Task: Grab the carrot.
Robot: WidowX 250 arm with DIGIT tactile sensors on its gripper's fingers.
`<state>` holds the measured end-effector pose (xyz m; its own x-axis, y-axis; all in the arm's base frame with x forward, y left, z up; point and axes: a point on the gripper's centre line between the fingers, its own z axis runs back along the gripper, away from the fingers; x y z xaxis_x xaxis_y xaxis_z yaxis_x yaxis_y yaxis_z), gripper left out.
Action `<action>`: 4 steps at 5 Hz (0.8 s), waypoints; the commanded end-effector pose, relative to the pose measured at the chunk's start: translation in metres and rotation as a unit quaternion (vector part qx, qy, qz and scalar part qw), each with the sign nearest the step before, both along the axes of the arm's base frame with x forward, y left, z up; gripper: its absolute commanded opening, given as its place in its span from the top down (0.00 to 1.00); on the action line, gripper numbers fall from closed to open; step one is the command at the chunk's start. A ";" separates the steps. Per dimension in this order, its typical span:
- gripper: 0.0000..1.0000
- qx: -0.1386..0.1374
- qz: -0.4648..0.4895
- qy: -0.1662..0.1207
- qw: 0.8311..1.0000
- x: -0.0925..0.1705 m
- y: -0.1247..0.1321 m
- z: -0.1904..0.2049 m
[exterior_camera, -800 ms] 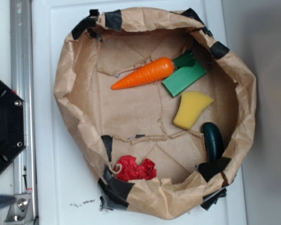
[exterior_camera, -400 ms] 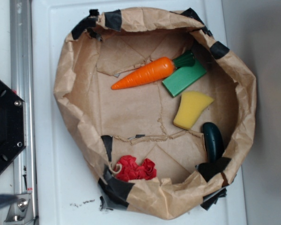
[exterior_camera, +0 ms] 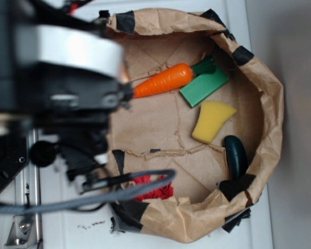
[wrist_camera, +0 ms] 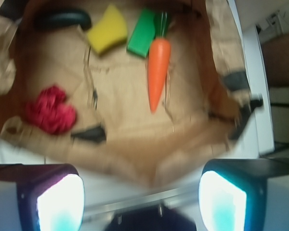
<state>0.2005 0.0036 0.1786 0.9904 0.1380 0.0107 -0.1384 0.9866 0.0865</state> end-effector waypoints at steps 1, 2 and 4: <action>0.00 -0.020 -0.042 -0.057 0.997 0.034 0.022 -0.062; 0.00 0.000 -0.096 -0.030 0.995 0.045 0.018 -0.097; 0.00 0.019 -0.090 0.016 0.996 0.072 0.033 -0.125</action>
<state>0.2638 0.0296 0.0394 0.9957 -0.0556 -0.0744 0.0646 0.9902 0.1240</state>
